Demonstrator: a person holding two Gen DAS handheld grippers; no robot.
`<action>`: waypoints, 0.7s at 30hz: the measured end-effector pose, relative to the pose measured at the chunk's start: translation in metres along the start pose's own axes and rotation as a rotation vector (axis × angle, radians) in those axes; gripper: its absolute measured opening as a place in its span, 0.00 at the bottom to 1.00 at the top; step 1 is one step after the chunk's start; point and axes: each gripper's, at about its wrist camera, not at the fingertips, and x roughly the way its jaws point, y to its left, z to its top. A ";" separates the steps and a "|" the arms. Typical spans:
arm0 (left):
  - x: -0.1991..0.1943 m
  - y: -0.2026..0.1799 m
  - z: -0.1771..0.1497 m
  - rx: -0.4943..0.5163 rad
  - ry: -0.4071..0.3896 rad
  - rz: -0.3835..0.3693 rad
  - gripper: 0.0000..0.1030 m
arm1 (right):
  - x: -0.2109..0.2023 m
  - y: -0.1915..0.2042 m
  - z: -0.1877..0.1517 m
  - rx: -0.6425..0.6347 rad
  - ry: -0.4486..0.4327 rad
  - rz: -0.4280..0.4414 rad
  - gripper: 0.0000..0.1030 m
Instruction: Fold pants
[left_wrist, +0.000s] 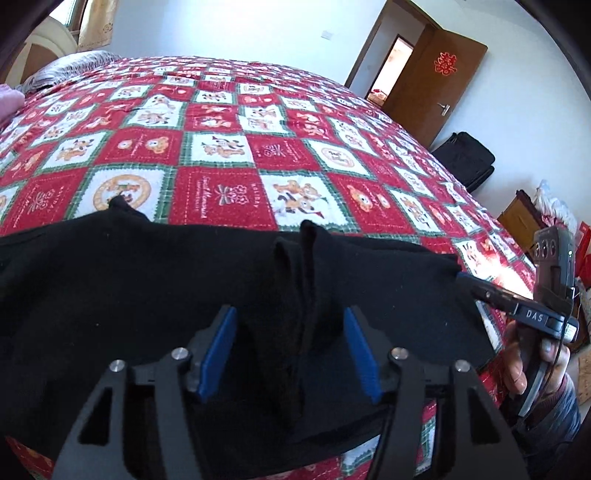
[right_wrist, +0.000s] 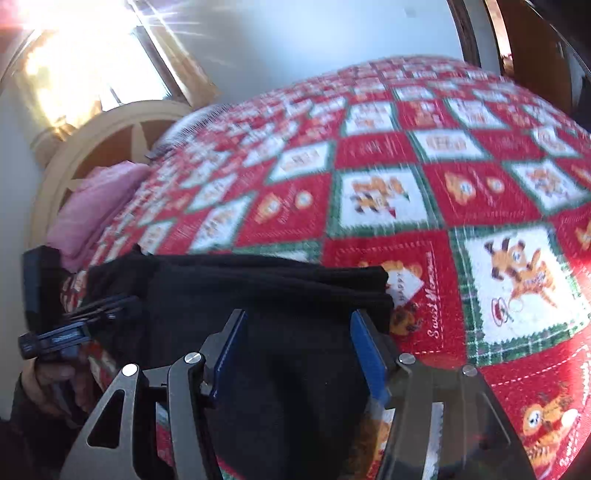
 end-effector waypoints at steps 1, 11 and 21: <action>0.000 -0.001 0.000 0.006 -0.001 0.005 0.61 | -0.005 0.002 0.001 -0.005 -0.002 -0.010 0.58; -0.004 -0.001 -0.004 0.005 -0.011 -0.001 0.69 | -0.036 0.082 -0.030 -0.188 -0.040 0.108 0.58; -0.008 0.005 -0.007 -0.005 -0.021 -0.024 0.75 | 0.017 0.108 -0.063 -0.268 0.129 0.074 0.59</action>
